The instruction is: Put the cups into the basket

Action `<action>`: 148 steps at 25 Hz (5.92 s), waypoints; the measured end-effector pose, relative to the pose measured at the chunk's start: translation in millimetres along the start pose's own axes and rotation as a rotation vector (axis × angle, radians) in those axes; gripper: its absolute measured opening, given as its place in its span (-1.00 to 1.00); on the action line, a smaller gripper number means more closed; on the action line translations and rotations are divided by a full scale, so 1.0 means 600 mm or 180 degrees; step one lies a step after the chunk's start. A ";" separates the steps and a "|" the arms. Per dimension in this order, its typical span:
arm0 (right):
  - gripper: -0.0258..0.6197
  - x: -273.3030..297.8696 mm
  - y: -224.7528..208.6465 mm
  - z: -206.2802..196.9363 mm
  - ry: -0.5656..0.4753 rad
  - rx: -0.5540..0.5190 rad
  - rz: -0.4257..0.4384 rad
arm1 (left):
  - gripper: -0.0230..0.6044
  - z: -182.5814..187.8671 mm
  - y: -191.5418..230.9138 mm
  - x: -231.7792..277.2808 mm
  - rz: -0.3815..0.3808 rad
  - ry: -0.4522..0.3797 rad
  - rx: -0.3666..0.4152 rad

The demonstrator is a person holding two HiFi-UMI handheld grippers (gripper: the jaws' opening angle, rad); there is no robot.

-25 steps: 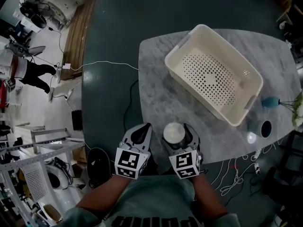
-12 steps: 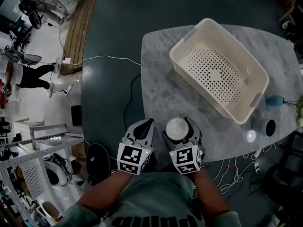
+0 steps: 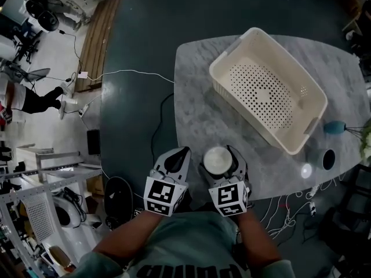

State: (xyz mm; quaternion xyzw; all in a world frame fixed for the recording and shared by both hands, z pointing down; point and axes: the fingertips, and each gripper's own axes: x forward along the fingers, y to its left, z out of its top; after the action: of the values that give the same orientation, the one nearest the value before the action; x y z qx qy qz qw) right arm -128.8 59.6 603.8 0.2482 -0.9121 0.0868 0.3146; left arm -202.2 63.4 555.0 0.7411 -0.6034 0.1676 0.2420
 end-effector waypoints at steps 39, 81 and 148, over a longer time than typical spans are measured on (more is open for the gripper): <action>0.33 -0.166 -0.300 0.212 -0.0280 0.0143 -0.0196 | -0.90 0.279 -0.132 0.085 0.0205 -0.0630 -0.0032; 0.33 0.167 -0.480 0.142 0.0434 0.0345 -0.0446 | -0.90 0.287 -0.006 0.222 0.0407 -0.0162 -0.0240; -0.83 -0.315 -0.162 0.128 -0.0710 0.1142 -0.1410 | -0.90 0.225 -0.190 -0.033 -0.0970 -0.0557 0.0441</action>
State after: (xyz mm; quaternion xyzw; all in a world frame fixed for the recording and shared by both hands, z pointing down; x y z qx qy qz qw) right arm 8.0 27.1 427.2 0.5006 -0.8348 0.1480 0.1749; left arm -101.2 21.4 415.2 0.8506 -0.4900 0.1051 0.1595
